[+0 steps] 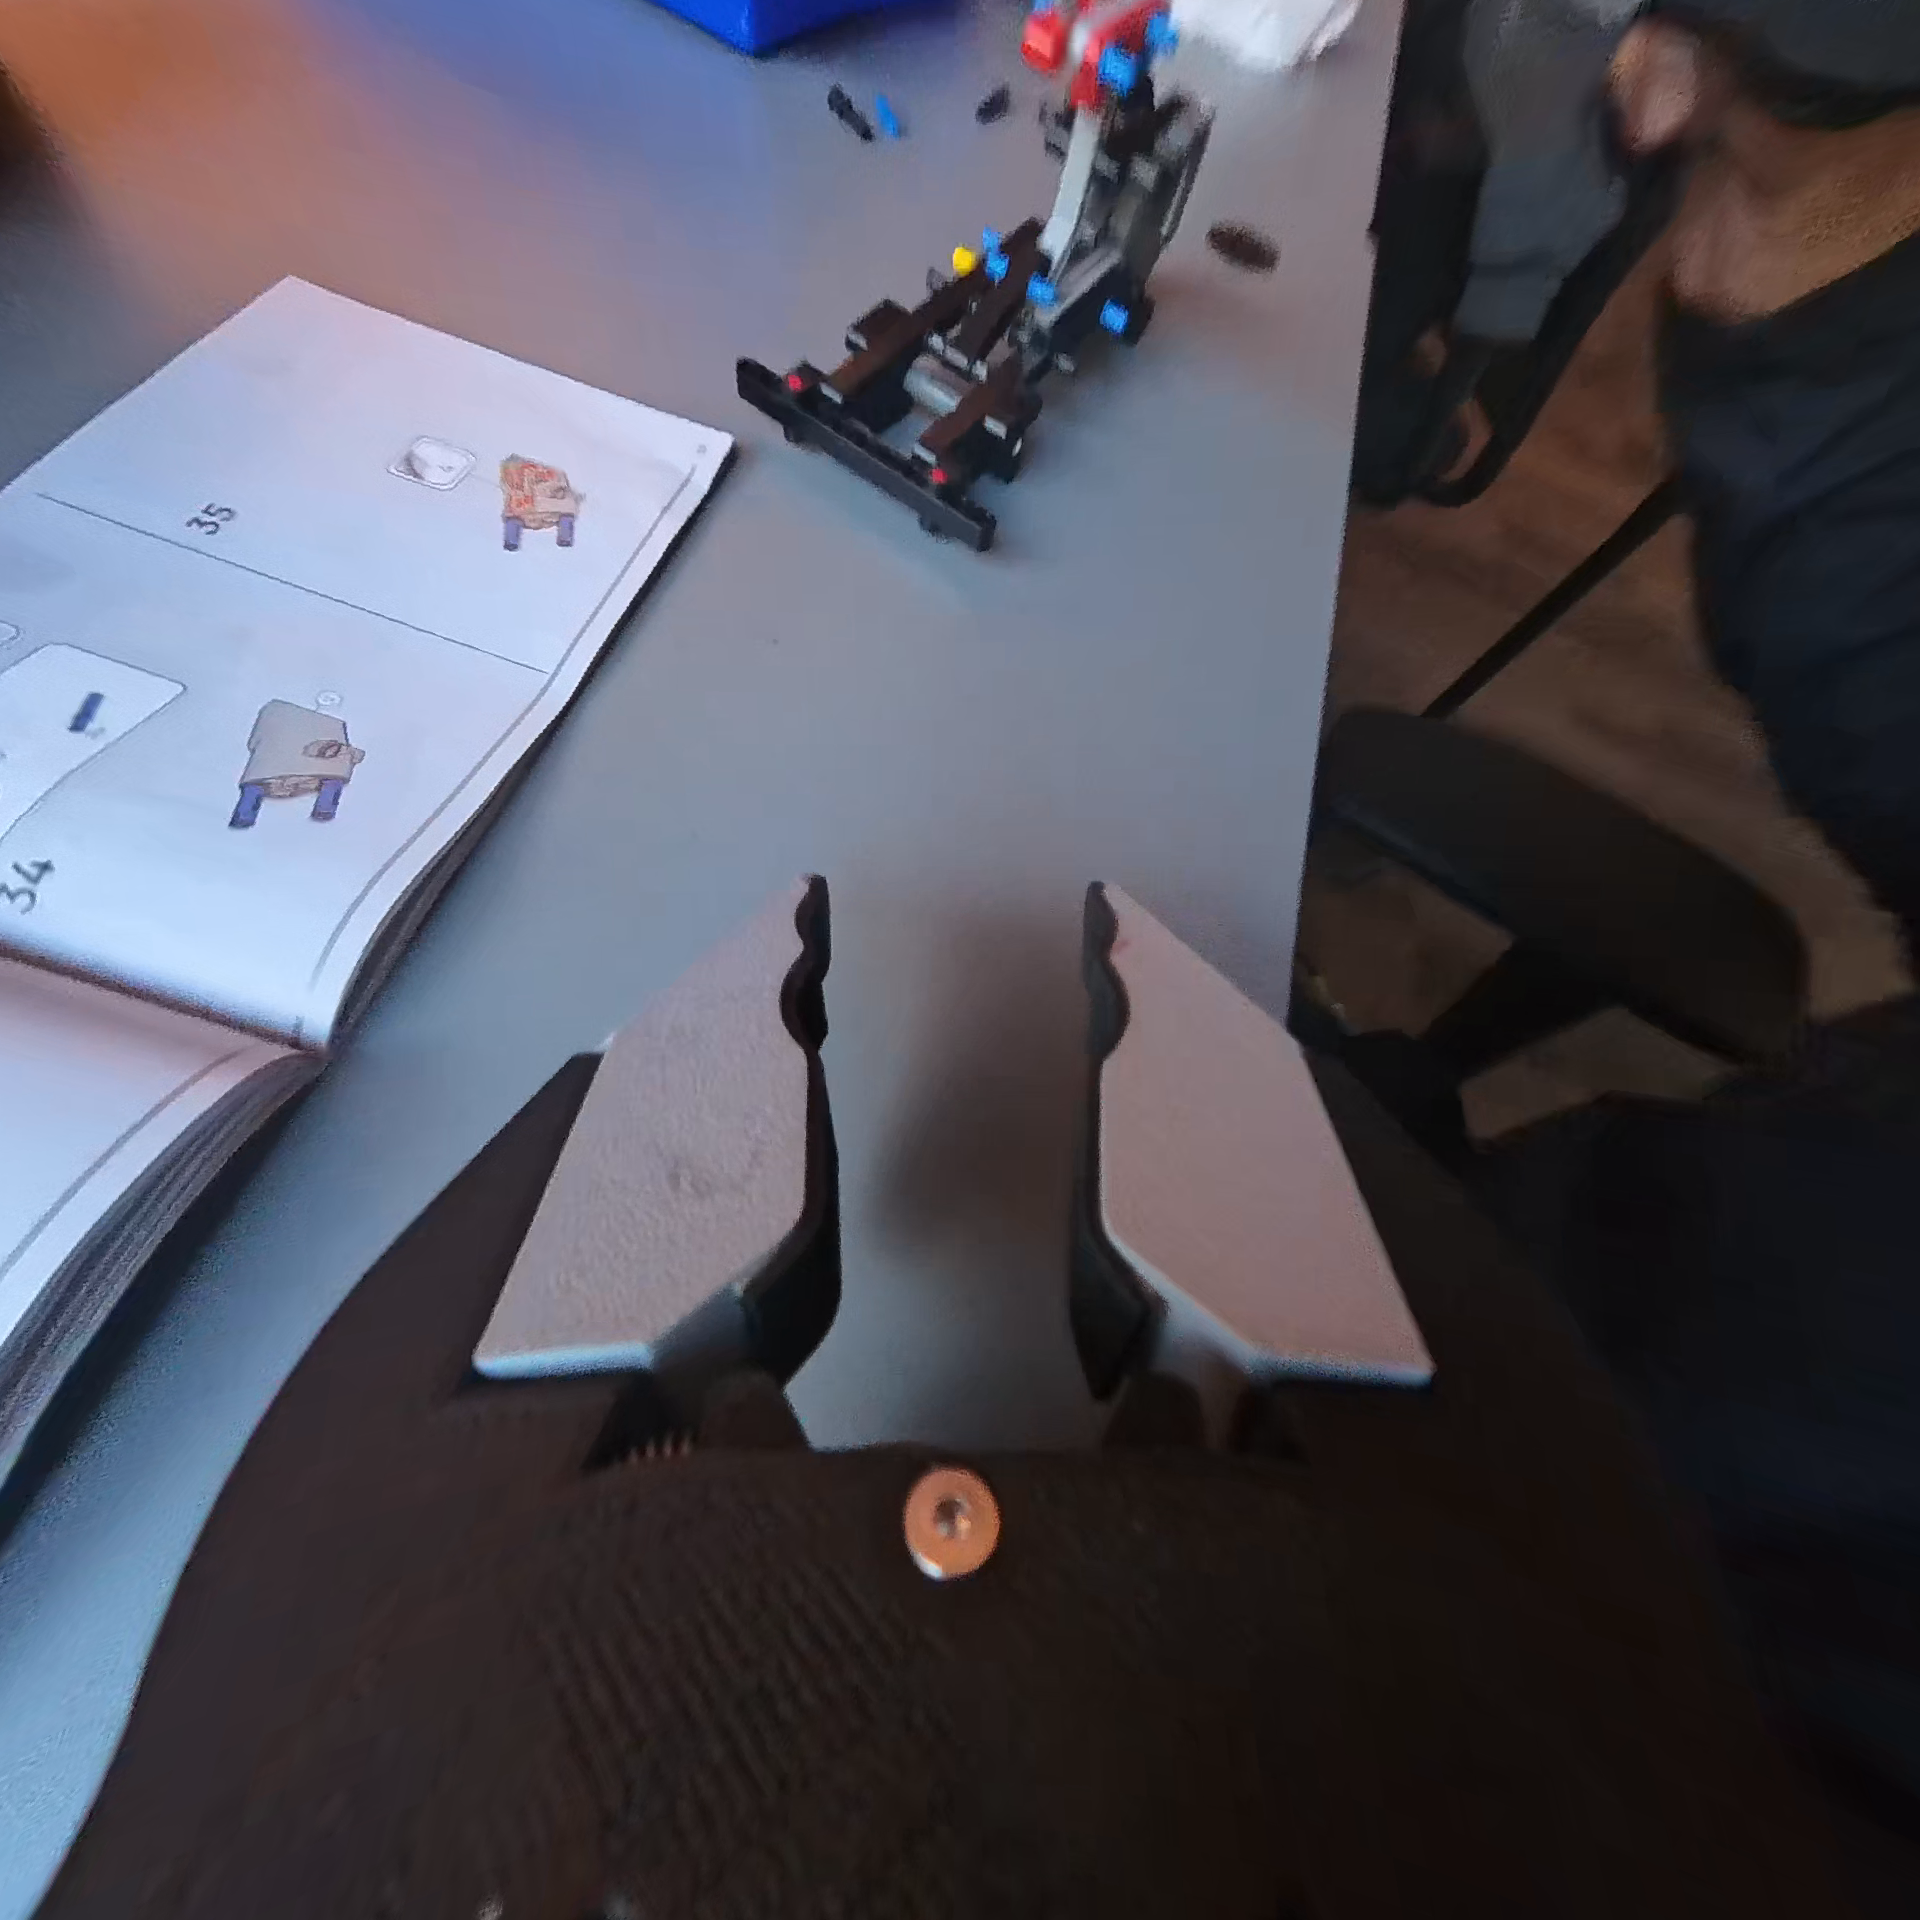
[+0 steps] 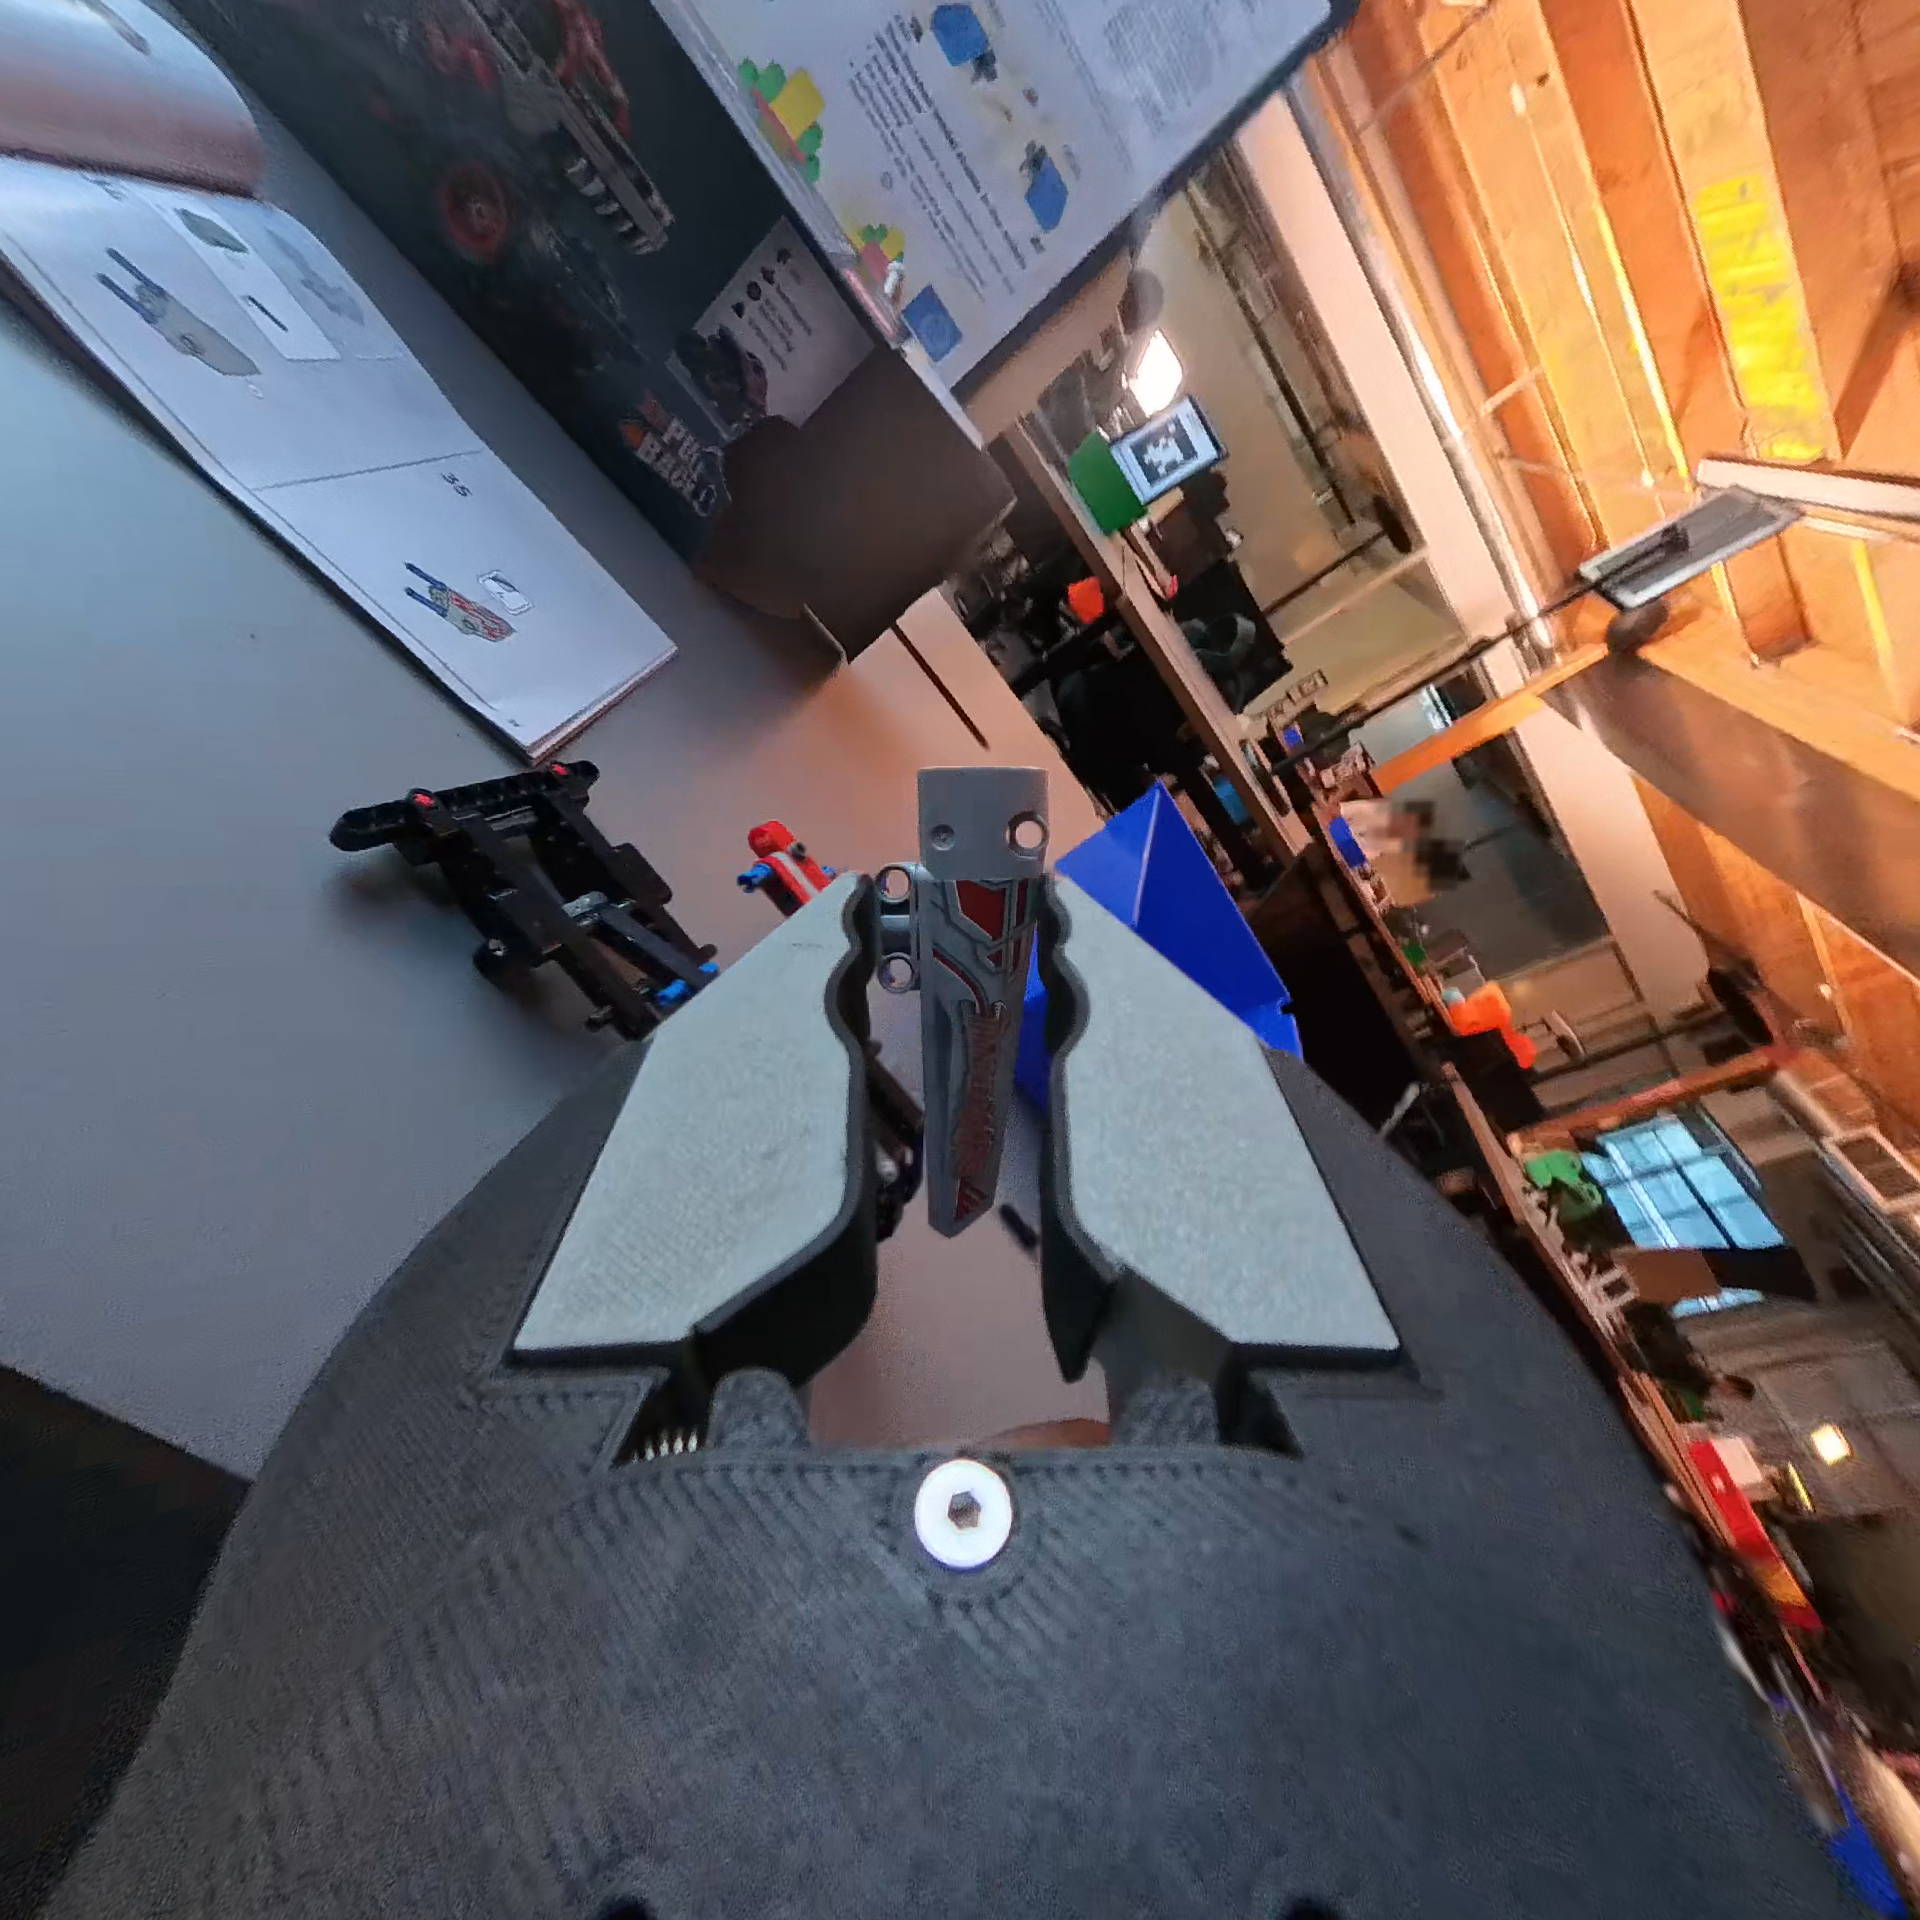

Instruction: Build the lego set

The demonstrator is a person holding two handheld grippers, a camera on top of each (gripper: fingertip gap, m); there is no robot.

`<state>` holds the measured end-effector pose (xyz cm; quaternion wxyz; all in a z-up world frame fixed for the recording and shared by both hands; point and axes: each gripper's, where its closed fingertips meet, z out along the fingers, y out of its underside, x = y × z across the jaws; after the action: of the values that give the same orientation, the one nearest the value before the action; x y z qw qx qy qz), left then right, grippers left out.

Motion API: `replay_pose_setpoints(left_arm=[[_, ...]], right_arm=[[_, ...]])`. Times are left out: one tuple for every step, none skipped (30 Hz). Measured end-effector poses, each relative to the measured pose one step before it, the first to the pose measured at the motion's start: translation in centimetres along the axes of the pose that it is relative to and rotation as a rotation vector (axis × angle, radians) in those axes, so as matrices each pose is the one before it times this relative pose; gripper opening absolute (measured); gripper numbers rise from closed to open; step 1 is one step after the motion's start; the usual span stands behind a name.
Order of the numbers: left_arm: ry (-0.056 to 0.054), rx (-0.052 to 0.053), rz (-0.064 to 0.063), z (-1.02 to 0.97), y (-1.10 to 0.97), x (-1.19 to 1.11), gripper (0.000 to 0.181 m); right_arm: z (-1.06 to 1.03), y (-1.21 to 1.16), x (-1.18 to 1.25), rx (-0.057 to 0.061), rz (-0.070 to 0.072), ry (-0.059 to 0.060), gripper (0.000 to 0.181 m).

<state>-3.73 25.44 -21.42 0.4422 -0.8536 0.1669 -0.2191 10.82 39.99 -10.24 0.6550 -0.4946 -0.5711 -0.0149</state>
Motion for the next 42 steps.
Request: replay_pose_setpoints(left_arm=[[0.0245, 0.0425, -0.0383, -0.536, -0.44, -0.128, 0.045], [0.0209, 0.0446, -0.0457, -0.503, -0.531, -0.248, 0.043], [0.0323, 0.0398, -0.0454, -0.417, -0.493, -0.103, 0.041], [0.0345, 0.0282, -0.0434, -0.302, -0.377, -0.065, 0.041], [0.0161, 0.0275, -0.0333, -0.25, -0.379, -0.184, 0.041], [-0.0046, 0.0336, -0.0107, -0.249, -0.489, -0.243, 0.04], [-0.011, 0.0243, 0.0058, -0.167, -0.364, -0.16, 0.04], [-0.0089, 0.0057, 0.0134, 0.003, -0.115, -0.038, 0.04], [-0.0045, -0.0116, 0.0126, 0.161, 0.114, 0.023, 0.038], [-0.0007, -0.0217, 0.0078, 0.23, 0.271, 0.062, 0.039], [-0.0034, -0.0193, 0.0083, 0.185, 0.253, 0.048, 0.039], [-0.0054, -0.003, 0.0154, 0.02, 0.044, 0.1, 0.039], [-0.0052, 0.012, 0.0195, -0.11, -0.135, 0.141, 0.038], [-0.0058, 0.0158, 0.0146, -0.167, -0.179, 0.083, 0.038], [-0.0052, 0.0112, 0.0043, -0.137, -0.133, -0.004, 0.038], [0.002, 0.0038, -0.0063, -0.11, -0.013, 0.0, 0.038], [0.013, -0.0011, -0.0132, -0.093, 0.053, 0.053, 0.037], [0.0134, -0.0005, -0.0198, -0.102, 0.043, 0.002, 0.038], [0.0142, 0.0027, -0.0188, -0.144, 0.014, 0.059, 0.041], [0.02, -0.001, -0.0093, -0.18, 0.106, 0.235, 0.045], [0.014, -0.0092, -0.0005, -0.156, 0.222, 0.26, 0.048], [0.0075, -0.0127, 0.0092, -0.139, 0.273, 0.241, 0.049], [0.0048, -0.0039, 0.0203, -0.125, 0.116, 0.286, 0.049], [-0.0046, 0.0043, 0.0251, -0.065, -0.043, 0.196, 0.049], [-0.0071, -0.0021, 0.0243, 0.048, 0.029, 0.163, 0.047], [-0.0049, -0.0159, 0.0218, 0.178, 0.203, 0.152, 0.044], [-0.0021, -0.0226, 0.0177, 0.285, 0.244, 0.11, 0.042], [0.0002, -0.0163, 0.0078, 0.372, 0.103, 0.025, 0.04], [0.0027, -0.0066, -0.0028, 0.467, -0.106, -0.014, 0.039], [0.02, 0.0017, -0.0109, 0.606, -0.37, 0.261, 0.037], [0.044, 0.0038, -0.0211, 0.763, -0.629, 0.647, 0.036], [0.0504, -0.0004, -0.0184, 0.941, -0.779, 0.791, 0.036], [0.0337, -0.0048, -0.0023, 1.111, -0.819, 0.586, 0.036], [0.0162, -0.0061, 0.0094, 1.204, -0.89, 0.306, 0.037], [0.0145, -0.004, 0.0117, 1.249, -0.942, 0.231, 0.036], [0.02, -0.0066, 0.0077, 1.254, -0.916, 0.288, 0.038], [0.0264, -0.0083, 0.0044, 1.231, -0.844, 0.366, 0.041], [0.0276, -0.0044, -0.0003, 1.142, -0.787, 0.395, 0.044], [0.0329, 0.0007, -0.0004, 1.013, -0.709, 0.493, 0.047], [0.0335, 0.002, 0.0008, 0.891, -0.559, 0.463, 0.047], [0.0136, -0.0021, -0.0005, 0.752, -0.353, 0.095, 0.045], [-0.0043, -0.0093, -0.0018, 0.606, -0.091, -0.245, 0.043]], right_arm=[[0.0, -0.047, 0.333, 0.024, -0.003, -0.0169, 0.028], [0.048, 0.006, 0.403, 0.0226, -0.0023, -0.0144, 0.028], [0.128, 0.075, 0.506, 0.0192, -0.0039, -0.0096, 0.028], [0.222, 0.148, 0.596, 0.014, -0.006, -0.0048, 0.027], [0.29, 0.233, 0.674, 0.0064, -0.0041, -0.0018, 0.027], [0.282, 0.279, 0.607, 0.0008, 0.0043, -0.0062, 0.028], [0.18, 0.244, 0.434, 0.0011, 0.0112, -0.0144, 0.028], [0.033, 0.239, 0.327, 0.0011, 0.0113, -0.0123, 0.028], [-0.105, 0.169, 0.358, 0.0047, 0.0095, -0.0015, 0.028], [-0.199, 0.004, 0.262, 0.0125, 0.0145, 0.0021, 0.028], [-0.208, -0.103, 0.078, 0.0137, 0.0221, -0.002, 0.027], [-0.179, -0.1, -0.086, 0.0089, 0.0195, -0.0032, 0.028], [-0.134, 0.009, -0.16, -0.0009, 0.0075, 0.0045, 0.028], [-0.082, 0.018, -0.24, -0.0064, -0.0026, 0.0097, 0.028], [-0.064, -0.083, -0.334, -0.0087, -0.0058, 0.0093, 0.028], [-0.075, -0.227, -0.386, -0.0091, -0.006, 0.0078, 0.027], [-0.078, -0.386, -0.357, -0.0042, -0.0043, 0.0089, 0.028], [-0.063, -0.466, -0.343, 0.0012, -0.0012, 0.0076, 0.027], [-0.028, -0.445, -0.382, -0.002, -0.0007, 0.003, 0.027], [-0.04, -0.488, -0.379, -0.0024, -0.0035, 0.0042, 0.028], [-0.062, -0.55, -0.413, 0.003, -0.008, 0.0059, 0.028], [-0.075, -0.507, -0.526, 0.0021, -0.0152, 0.0043, 0.028], [-0.058, -0.316, -0.535, -0.0045, -0.0224, 0.0082, 0.028], [-0.013, -0.148, -0.535, -0.0077, -0.0244, 0.0113, 0.028], [0.029, -0.063, -0.673, -0.0031, -0.0161, 0.0035, 0.027], [0.108, 0.031, -0.758, -0.0022, -0.0045, -0.0043, 0.028], [0.144, 0.179, -0.627, -0.0082, 0.001, 0.0007, 0.028], [0.116, 0.17, -0.518, -0.0055, 0.0005, 0.0024, 0.028], [0.023, 0.001, -0.578, 0.005, -0.0067, -0.0064, 0.028], [-0.048, -0.088, -0.521, 0.0092, -0.0176, -0.0062, 0.028], [-0.069, -0.132, -0.352, 0.0089, -0.0266, 0.0008, 0.028], [-0.069, -0.134, -0.343, 0.008, -0.0288, -0.0033, 0.027], [-0.041, -0.108, -0.372, 0.0063, -0.025, -0.0089, 0.028], [-0.031, -0.101, -0.304, 0.0065, -0.0231, -0.0066, 0.028], [-0.038, -0.09, -0.244, 0.0074, -0.027, -0.0039, 0.028], [-0.034, -0.041, -0.231, 0.0036, -0.0331, -0.0024, 0.028], [-0.046, -0.024, -0.134, 0.0021, -0.0369, 0.0021, 0.028], [-0.073, -0.077, -0.126, 0.0063, -0.0349, 0.0026, 0.028], [-0.101, -0.112, -0.18, 0.0078, -0.0278, -0.002, 0.028], [-0.117, -0.102, -0.231, 0.0083, -0.0206, -0.0066, 0.028], [-0.142, -0.088, -0.223, 0.0097, -0.0148, -0.007, 0.028], [-0.15, -0.086, -0.184, 0.0106, -0.0095, -0.0064, 0.028]])
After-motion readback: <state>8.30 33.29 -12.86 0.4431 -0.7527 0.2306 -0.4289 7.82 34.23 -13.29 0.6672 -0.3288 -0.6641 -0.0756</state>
